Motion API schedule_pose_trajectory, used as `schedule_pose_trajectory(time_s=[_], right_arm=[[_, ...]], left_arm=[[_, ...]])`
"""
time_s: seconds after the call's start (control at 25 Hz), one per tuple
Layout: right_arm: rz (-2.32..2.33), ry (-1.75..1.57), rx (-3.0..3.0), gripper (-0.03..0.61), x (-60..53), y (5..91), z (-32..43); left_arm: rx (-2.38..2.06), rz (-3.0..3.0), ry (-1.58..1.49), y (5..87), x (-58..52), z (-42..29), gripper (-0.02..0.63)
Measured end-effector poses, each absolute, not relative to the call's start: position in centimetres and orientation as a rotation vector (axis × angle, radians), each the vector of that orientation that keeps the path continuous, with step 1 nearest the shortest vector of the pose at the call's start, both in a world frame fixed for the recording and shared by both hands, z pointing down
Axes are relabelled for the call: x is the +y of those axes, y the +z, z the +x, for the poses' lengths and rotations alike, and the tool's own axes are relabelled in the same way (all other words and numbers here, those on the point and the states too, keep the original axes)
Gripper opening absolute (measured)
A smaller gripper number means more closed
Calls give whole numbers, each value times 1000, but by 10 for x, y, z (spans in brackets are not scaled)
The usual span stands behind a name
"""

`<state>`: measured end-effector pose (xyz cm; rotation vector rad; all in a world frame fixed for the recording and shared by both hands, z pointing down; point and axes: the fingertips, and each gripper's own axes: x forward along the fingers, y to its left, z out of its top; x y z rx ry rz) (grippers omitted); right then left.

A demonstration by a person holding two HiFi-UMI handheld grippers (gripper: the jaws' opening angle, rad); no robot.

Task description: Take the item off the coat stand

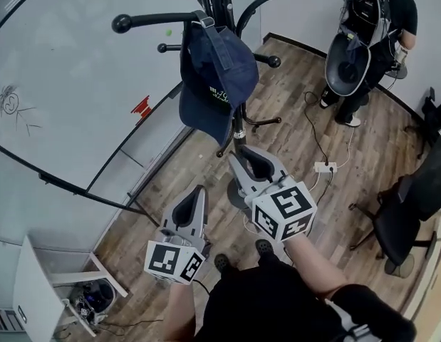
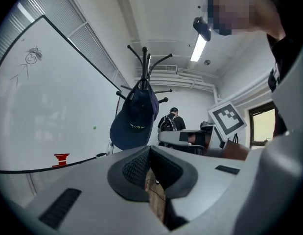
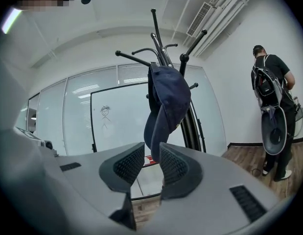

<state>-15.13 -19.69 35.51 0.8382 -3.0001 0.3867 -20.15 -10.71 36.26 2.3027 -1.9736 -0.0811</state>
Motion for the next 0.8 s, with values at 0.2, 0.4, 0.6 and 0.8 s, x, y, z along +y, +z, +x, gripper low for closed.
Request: schedule_pose_trajectory(time_s=[0.2,0.4,0.6,0.8], right_arm=[[978,393,-2964,124,-202,355,-162],[1097,421,-2937,154,-211,351,-172],[1207,478,-2922,164,-222,348,-178],[1275,474,-2882,164,-228,351,-187]], left_arm=[[-1868,2380,-80,366,-111,-213,15],[-1771,2446,-85,368,-116,-223,15],[-1702,2503,-81,367,-120,-231,15],[-1650,2550,-84,365,-123,-232,14]])
